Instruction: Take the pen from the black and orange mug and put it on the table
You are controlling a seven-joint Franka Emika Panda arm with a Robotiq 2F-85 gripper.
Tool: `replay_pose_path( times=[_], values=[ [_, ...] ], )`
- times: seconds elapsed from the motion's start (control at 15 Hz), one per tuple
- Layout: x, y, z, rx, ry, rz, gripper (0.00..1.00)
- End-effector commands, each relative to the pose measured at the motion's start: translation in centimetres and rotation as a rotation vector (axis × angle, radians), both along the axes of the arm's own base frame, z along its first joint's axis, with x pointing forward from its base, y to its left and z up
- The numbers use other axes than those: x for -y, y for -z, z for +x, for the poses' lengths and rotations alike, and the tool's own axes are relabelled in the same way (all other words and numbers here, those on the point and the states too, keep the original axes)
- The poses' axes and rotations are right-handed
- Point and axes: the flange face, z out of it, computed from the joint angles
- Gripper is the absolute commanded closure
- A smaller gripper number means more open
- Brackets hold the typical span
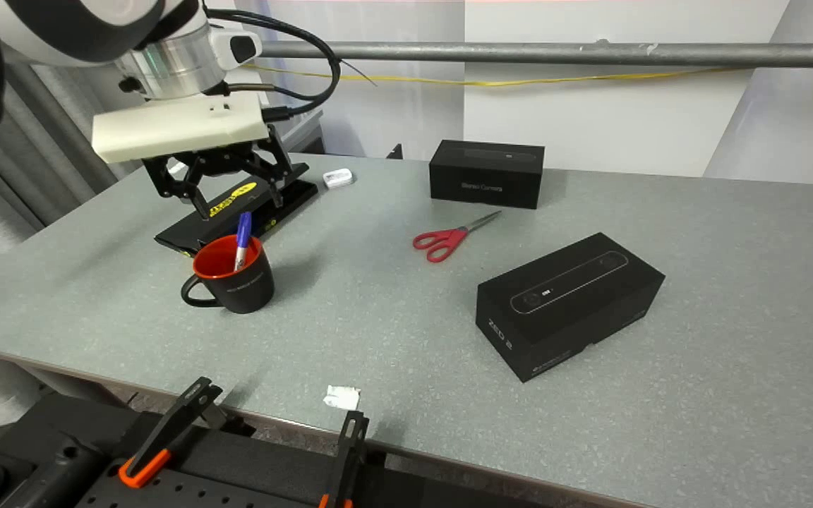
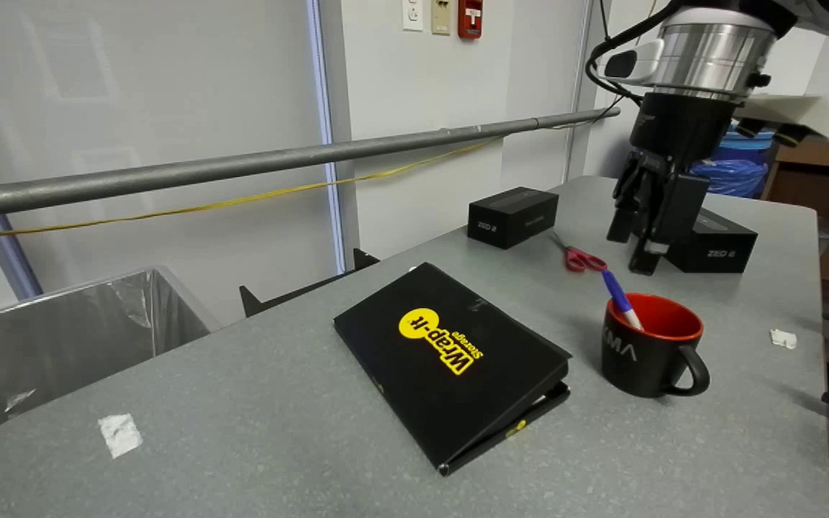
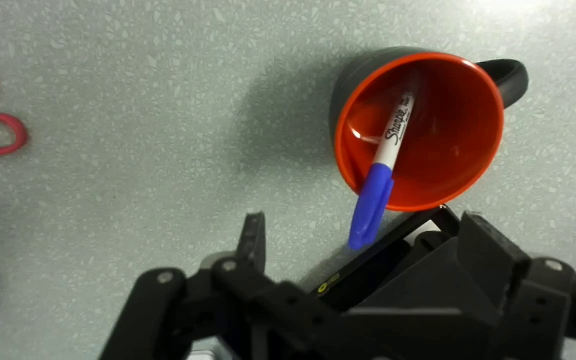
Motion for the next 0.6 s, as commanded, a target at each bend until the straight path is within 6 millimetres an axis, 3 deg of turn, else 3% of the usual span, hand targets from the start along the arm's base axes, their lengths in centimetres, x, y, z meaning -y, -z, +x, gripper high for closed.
replay_pose_path(
  times=[0.0,0.47,0.53],
  values=[
    [-0.3,1.5,0.8,0.032,0.039,-0.005,0.00],
    [-2.1,3.3,0.7,0.033,0.052,0.000,0.02],
    [-2.2,3.4,0.7,0.037,0.057,0.006,0.26]
  ],
)
